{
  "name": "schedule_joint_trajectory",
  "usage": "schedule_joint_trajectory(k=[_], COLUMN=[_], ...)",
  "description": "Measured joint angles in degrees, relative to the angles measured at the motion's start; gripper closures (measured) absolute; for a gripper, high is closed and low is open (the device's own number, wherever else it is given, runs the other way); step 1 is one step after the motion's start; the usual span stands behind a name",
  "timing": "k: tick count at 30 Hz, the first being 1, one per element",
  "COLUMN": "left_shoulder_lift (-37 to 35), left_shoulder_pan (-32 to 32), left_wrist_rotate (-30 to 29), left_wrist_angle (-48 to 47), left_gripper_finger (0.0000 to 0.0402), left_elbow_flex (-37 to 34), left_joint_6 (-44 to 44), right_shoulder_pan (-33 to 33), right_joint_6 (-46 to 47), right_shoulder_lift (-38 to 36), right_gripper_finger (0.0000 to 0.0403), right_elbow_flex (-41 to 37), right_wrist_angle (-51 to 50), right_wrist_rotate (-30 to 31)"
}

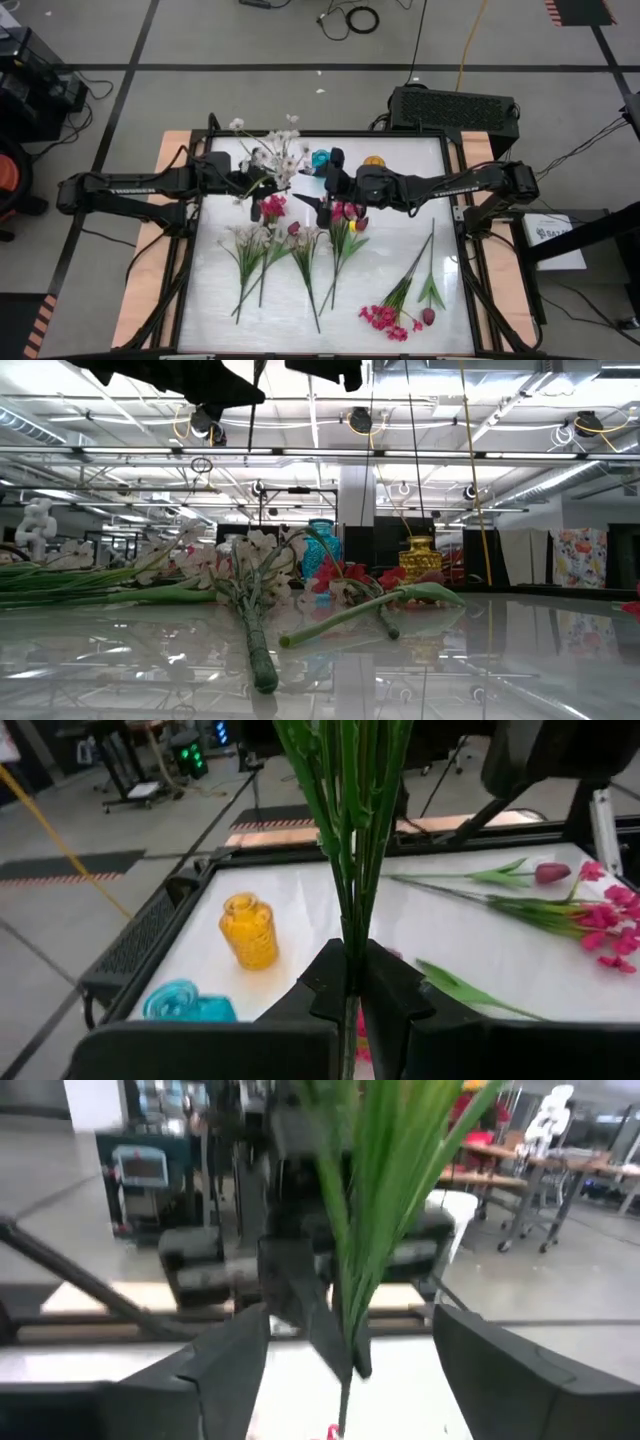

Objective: Sort flowers into vase by color
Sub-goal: Put the right white flowers into the transparent vase

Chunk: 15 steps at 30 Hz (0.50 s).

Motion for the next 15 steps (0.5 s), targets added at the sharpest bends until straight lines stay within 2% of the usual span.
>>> schedule_joint_trajectory(k=[15], left_shoulder_lift=[2.5], left_shoulder_pan=[-1.7], left_wrist_rotate=[-0.3], left_wrist_angle=[1.1], left_gripper_finger=[0.038], left_elbow_flex=[0.0], left_joint_6=[-0.3], right_shoulder_pan=[-0.8], right_joint_6=[3.1], right_shoulder_lift=[0.4], right_gripper_finger=[0.0119], right_elbow_flex=[0.0], right_wrist_angle=[10.5], right_wrist_rotate=[-5.4])
